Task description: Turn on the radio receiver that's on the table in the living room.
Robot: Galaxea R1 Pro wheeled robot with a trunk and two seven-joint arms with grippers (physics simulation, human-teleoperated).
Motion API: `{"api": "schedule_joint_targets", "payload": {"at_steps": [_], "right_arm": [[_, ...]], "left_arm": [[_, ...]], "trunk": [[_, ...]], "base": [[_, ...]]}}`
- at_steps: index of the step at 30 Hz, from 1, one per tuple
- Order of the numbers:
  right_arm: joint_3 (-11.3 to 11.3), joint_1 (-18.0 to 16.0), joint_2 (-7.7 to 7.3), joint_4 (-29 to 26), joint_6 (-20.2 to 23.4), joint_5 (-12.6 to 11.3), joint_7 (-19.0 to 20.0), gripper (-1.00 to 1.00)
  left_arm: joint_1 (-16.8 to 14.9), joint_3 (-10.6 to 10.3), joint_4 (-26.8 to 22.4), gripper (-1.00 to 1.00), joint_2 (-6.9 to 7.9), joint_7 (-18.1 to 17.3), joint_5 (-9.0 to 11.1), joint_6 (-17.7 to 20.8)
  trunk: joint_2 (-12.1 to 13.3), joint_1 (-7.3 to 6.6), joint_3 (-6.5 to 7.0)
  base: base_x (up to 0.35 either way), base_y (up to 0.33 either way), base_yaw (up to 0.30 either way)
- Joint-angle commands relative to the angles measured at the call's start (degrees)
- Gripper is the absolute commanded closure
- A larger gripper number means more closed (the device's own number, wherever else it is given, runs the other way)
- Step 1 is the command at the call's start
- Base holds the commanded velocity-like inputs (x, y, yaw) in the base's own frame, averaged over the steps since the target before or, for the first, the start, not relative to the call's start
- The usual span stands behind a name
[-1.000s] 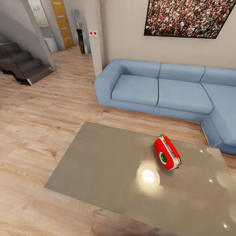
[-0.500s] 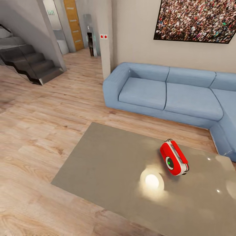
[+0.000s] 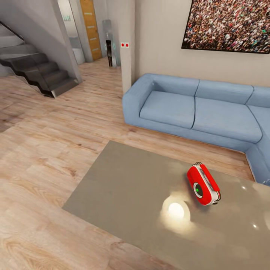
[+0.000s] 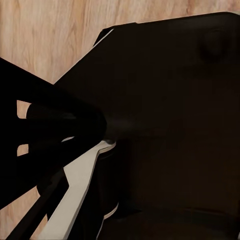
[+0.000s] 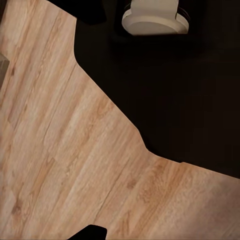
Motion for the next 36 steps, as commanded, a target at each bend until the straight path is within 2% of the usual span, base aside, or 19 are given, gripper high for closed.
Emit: {"api": "schedule_joint_targets", "payload": {"at_steps": [1, 36], "right_arm": [[0.00, 0.00, 0.00, 0.00, 0.00, 0.00, 0.01, -1.00], [0.00, 0.00, 0.01, 0.00, 0.03, -0.17, 0.01, -1.00]], "left_arm": [[0.00, 0.02, 0.00, 1.00, 0.00, 0.00, 0.00, 0.00], [0.00, 0.04, 0.00, 1.00, 0.00, 0.00, 0.00, 0.00]], "trunk": [[0.00, 0.00, 0.08], [0.00, 0.00, 3.17]], "base": [[0.000, 0.000, 0.003], [0.000, 0.000, 0.000]]}}
